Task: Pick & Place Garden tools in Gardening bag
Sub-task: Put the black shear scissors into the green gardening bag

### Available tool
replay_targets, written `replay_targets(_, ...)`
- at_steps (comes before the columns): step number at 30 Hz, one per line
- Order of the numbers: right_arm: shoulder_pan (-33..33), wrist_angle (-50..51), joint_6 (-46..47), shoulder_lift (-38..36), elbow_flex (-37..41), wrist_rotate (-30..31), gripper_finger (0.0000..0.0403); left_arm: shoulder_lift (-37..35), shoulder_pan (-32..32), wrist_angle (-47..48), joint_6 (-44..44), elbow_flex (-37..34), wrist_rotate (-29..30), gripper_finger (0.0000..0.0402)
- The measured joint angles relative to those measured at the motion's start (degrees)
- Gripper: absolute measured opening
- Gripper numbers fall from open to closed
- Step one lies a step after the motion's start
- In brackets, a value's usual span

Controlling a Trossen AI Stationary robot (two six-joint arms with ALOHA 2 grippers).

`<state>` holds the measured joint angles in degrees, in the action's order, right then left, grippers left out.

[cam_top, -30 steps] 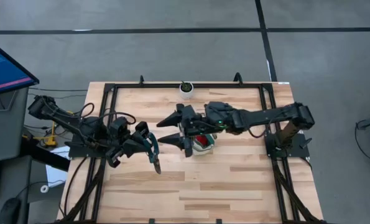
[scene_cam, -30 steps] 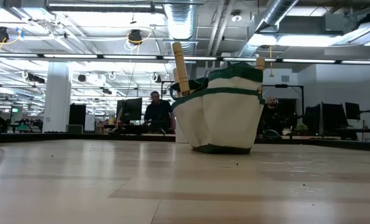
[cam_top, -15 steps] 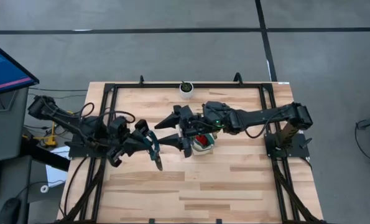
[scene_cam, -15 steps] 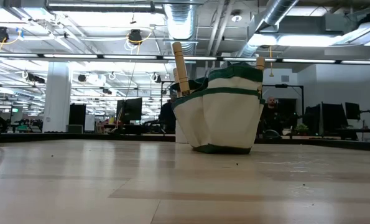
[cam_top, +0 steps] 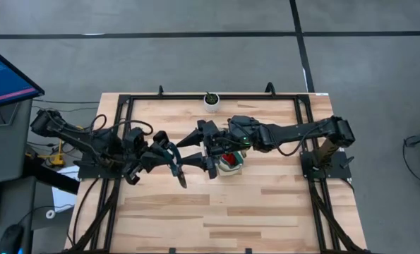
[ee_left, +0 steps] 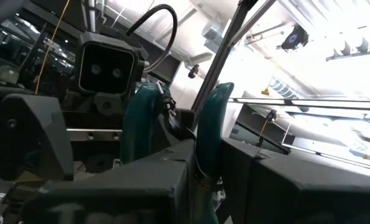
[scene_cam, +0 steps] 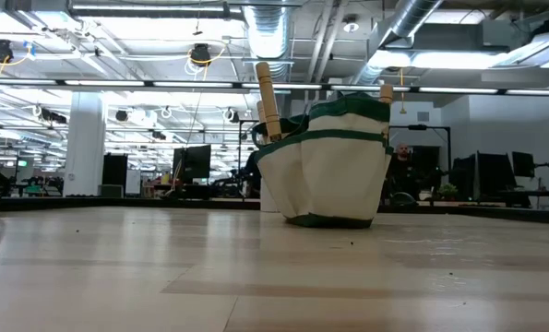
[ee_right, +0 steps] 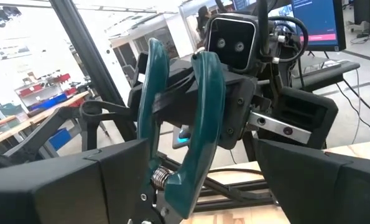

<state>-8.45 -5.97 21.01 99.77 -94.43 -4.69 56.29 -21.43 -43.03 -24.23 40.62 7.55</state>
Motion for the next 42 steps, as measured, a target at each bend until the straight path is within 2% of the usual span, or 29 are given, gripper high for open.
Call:
replay_targets(8,1.1,0.0,-0.1,0.0,0.0,0.0,0.0285,2.1,0.6,-2.0,0.0,0.0,-0.1,0.0033)
replay_targets(13,1.2,0.3,-0.1,0.0,0.0,0.0,0.0285,4.7,2.3,-6.4,0.0,0.0,-3.0,0.0033)
replay_targets(18,1.1,2.1,-0.1,0.0,0.0,0.0,0.0279,5.0,2.5,-7.0,0.0,0.0,-3.4,0.0033)
replay_targets(21,1.1,2.9,0.1,0.0,0.0,-0.1,0.0255,4.9,2.5,-7.1,0.0,0.0,-3.3,0.0033)
replay_targets(25,1.2,3.9,0.1,0.0,0.0,-0.2,0.0201,5.7,2.8,-7.0,-0.1,0.0,-3.3,0.0033)
replay_targets(34,1.6,5.0,1.5,-0.1,0.0,-1.4,0.0044,7.8,3.3,-7.8,-1.5,0.0,-3.5,0.0034)
replay_targets(38,1.6,5.7,3.0,-0.2,0.0,-0.4,0.0048,7.8,3.3,-7.7,-1.3,0.0,-1.8,0.0048)
replay_targets(42,0.9,5.9,2.5,-0.1,0.0,3.3,0.0048,7.8,3.3,-7.2,-1.5,0.1,-0.8,0.0087)
